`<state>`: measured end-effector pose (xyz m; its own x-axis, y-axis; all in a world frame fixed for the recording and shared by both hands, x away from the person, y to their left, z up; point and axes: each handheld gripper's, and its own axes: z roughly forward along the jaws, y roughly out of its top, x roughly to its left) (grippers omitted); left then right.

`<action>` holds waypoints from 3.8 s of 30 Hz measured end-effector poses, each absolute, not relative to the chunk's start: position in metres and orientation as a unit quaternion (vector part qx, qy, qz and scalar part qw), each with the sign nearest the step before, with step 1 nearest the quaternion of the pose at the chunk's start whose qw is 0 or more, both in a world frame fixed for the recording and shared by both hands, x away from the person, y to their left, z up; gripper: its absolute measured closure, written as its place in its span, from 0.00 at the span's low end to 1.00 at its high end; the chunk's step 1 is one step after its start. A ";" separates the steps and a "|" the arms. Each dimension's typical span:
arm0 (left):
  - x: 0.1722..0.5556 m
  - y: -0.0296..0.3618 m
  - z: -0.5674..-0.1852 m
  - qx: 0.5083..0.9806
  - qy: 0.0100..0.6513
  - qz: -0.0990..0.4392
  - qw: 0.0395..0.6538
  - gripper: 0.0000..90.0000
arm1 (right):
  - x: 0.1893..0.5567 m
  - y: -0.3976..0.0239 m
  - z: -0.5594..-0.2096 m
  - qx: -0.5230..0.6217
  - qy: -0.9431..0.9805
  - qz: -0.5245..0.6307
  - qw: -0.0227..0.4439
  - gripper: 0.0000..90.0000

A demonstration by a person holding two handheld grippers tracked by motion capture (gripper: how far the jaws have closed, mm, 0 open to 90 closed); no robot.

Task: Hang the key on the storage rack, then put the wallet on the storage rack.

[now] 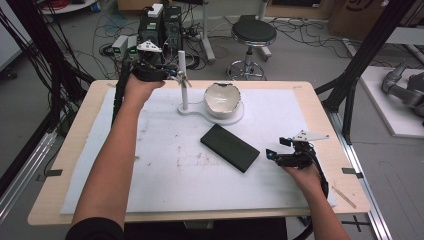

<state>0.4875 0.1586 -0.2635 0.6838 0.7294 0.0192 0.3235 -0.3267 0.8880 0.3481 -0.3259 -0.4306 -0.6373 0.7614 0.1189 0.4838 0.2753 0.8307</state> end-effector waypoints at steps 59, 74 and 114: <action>0.347 0.189 -0.416 0.777 0.316 0.134 0.528 0.19 | 0.351 -0.318 -0.432 0.397 0.790 0.439 0.161 0.20; 0.345 0.191 -0.419 0.781 0.325 0.140 0.515 0.19 | 0.354 -0.320 -0.430 0.401 0.784 0.447 0.157 0.20; 0.339 0.194 -0.419 0.783 0.306 0.142 0.523 0.19 | 0.389 -0.275 -0.450 0.380 0.823 0.422 -0.022 0.58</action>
<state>0.3393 0.1941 -0.4189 0.7719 0.6282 -0.0977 0.3310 -0.2659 0.9054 0.3892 -0.2747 -0.4499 -0.7108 0.6066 0.3561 0.6433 0.3558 0.6779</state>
